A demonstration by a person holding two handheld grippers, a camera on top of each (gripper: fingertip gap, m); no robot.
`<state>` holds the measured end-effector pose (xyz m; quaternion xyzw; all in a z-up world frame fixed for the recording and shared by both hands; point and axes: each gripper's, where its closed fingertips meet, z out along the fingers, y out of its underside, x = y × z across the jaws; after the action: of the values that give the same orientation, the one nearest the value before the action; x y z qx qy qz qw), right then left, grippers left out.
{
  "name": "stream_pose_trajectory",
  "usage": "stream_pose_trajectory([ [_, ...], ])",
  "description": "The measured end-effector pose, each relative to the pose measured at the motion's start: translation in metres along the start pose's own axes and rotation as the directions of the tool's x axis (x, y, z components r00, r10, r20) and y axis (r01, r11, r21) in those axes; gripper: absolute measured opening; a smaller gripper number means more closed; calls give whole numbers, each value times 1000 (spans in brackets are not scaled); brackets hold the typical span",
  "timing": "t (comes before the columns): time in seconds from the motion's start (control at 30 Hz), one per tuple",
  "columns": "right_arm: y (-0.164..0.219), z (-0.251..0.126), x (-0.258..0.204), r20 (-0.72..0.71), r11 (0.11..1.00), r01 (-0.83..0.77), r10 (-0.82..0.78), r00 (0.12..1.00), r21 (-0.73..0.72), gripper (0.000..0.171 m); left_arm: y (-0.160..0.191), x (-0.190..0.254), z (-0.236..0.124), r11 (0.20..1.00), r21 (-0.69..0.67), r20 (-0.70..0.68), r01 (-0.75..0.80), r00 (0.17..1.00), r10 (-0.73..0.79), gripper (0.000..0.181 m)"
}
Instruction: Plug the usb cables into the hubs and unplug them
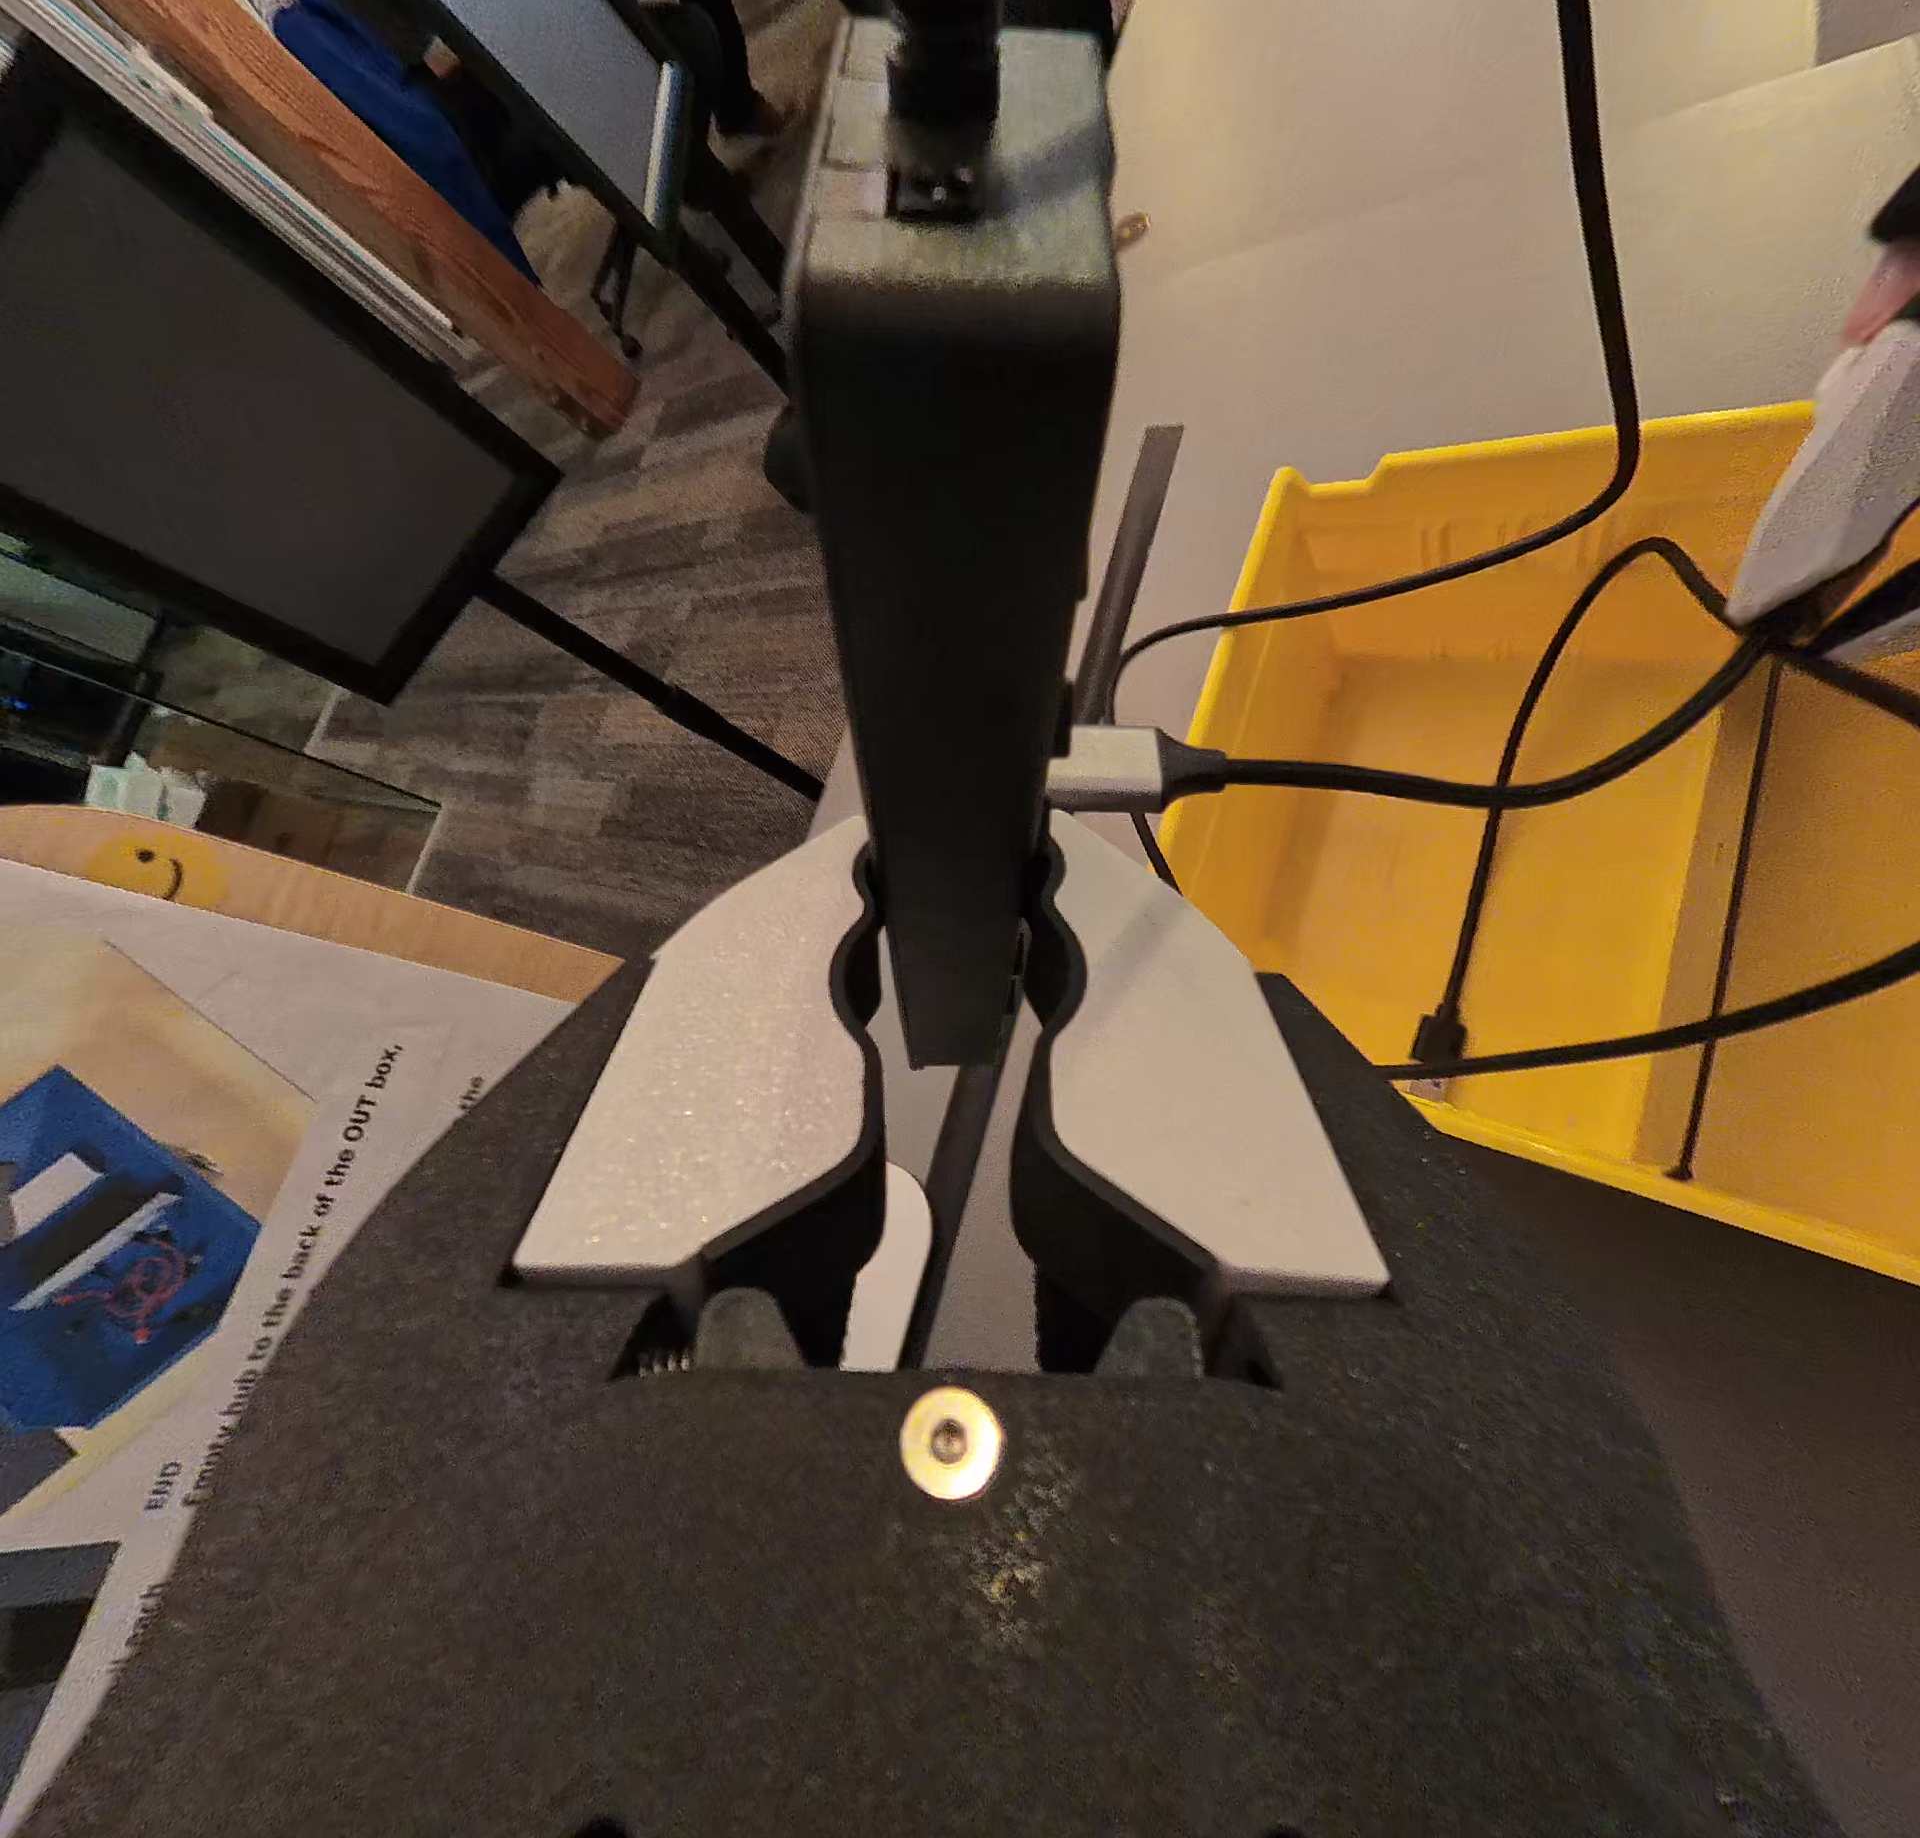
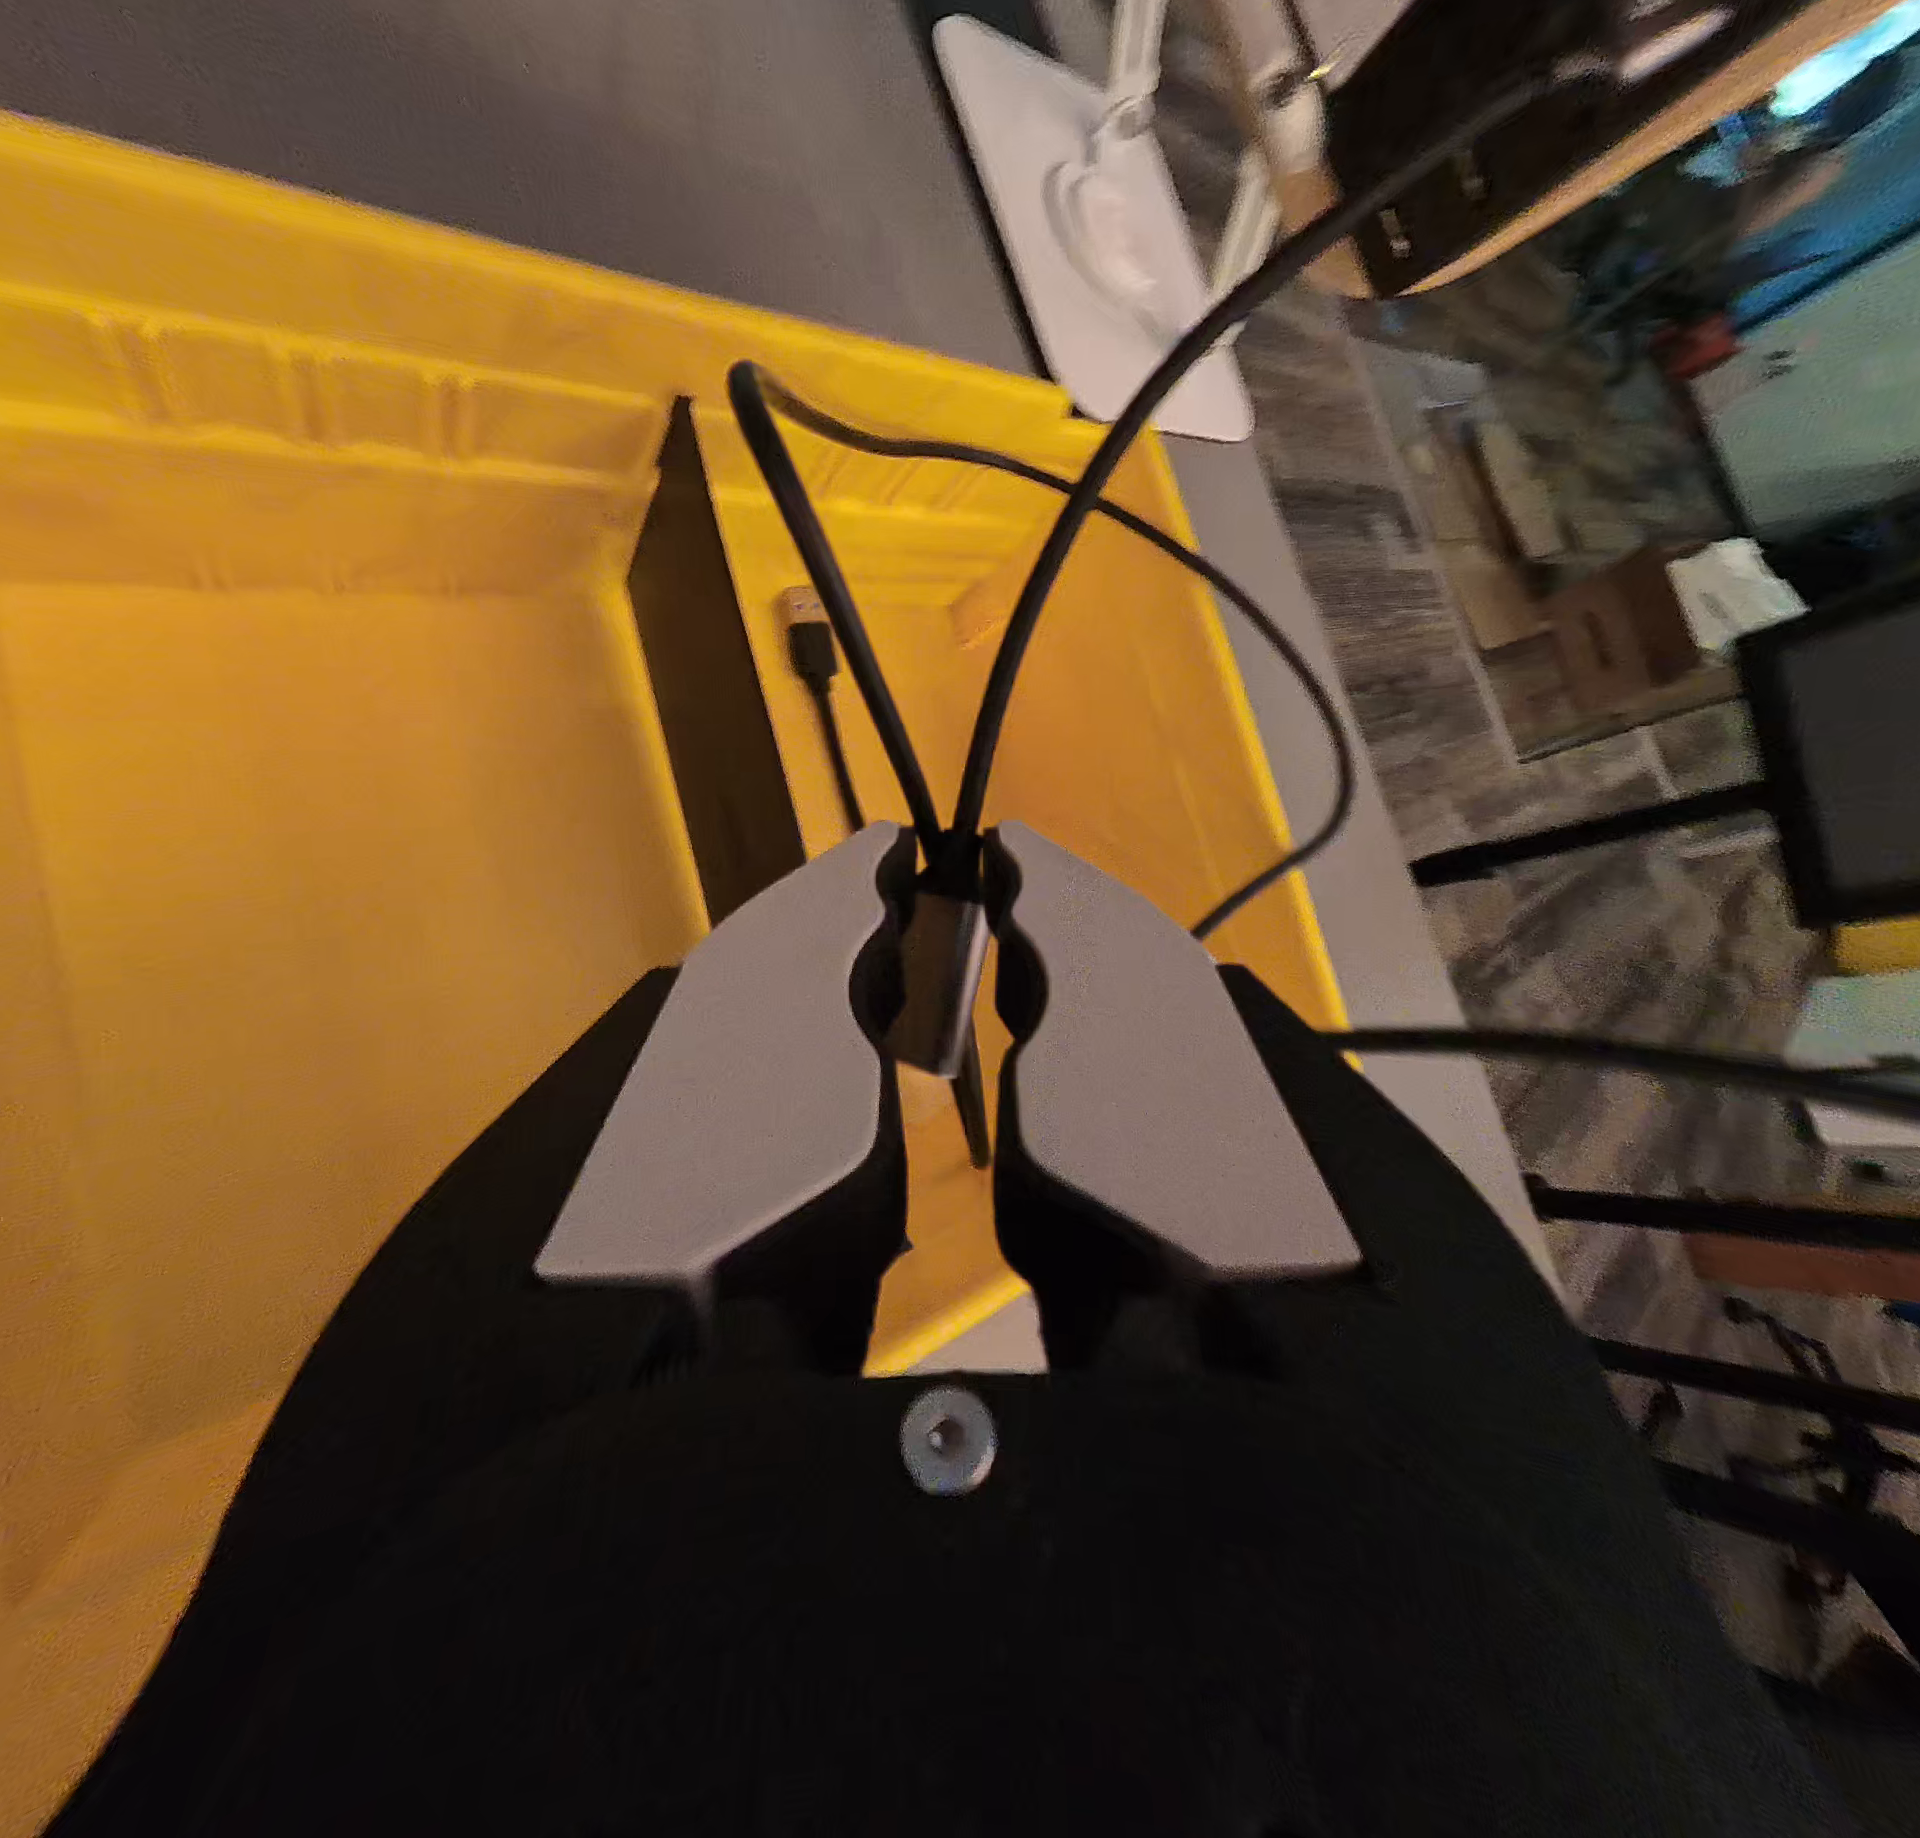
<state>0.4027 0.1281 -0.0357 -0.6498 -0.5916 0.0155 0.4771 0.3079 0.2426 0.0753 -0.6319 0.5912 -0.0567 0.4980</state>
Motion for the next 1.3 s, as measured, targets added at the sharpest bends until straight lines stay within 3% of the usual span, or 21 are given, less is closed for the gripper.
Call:
stream_pose_trajectory([
  [0.2, 6, 15, 1, 156, 988, -151, 151, 976, -10, 13, 22, 20, 6, 988, -143, -122, 53, 990, -70, 23],
  [0.4, 31, 30, -7, 139, 990, 56, -37, 990, -130, 10, 30, 38, 8, 967, -213, -265, 140, 944, -195, 23],
  [0.53, 14, 6, -15, 170, 993, 117, -110, 979, -29, 10, 42, 37, 12, 961, -257, -252, 100, 953, -166, 23],
  [0.6, -10, -20, 1, 109, 990, 68, -82, 991, 121, 10, 43, 38, 11, 962, -250, -260, 108, 950, -174, 23],
  [0.67, -31, -51, 38, -53, 967, -3, 17, 998, 255, 10, 44, 36, 9, 963, -249, -254, 105, 952, -170, 23],
  [0.77, -31, -97, 107, -339, 907, -147, 293, 894, 395, 10, 45, 35, 7, 963, -254, -248, 94, 956, -159, 23],
  [0.83, -22, -101, 118, -342, 872, -222, 389, 856, 436, 15, 45, 35, 7, 962, -264, -242, 76, 960, -142, 23],
  [0.93, -3, -74, 107, -244, 876, -345, 435, 867, 336, 19, 40, 33, 6, 959, -280, -227, 34, 969, -101, 23],
  [0.97, 6, -67, 104, -240, 889, -370, 435, 868, 271, 5, 37, 33, 6, 959, -284, -228, 19, 970, -87, 23],
  [1.07, 23, -45, 78, -122, 914, -394, 404, 907, 93, 6, 27, 39, 7, 956, -294, -256, -17, 965, -61, 23],
  [1.2, 49, -29, 68, -150, 927, -366, 351, 924, -84, 6, 16, 59, 20, 952, -303, -344, -55, 937, -55, 23],
  [1.3, 59, -15, 55, -82, 903, -410, 402, 912, -127, 6, 11, 74, 32, 943, -324, -419, -71, 905, -76, 23],
])
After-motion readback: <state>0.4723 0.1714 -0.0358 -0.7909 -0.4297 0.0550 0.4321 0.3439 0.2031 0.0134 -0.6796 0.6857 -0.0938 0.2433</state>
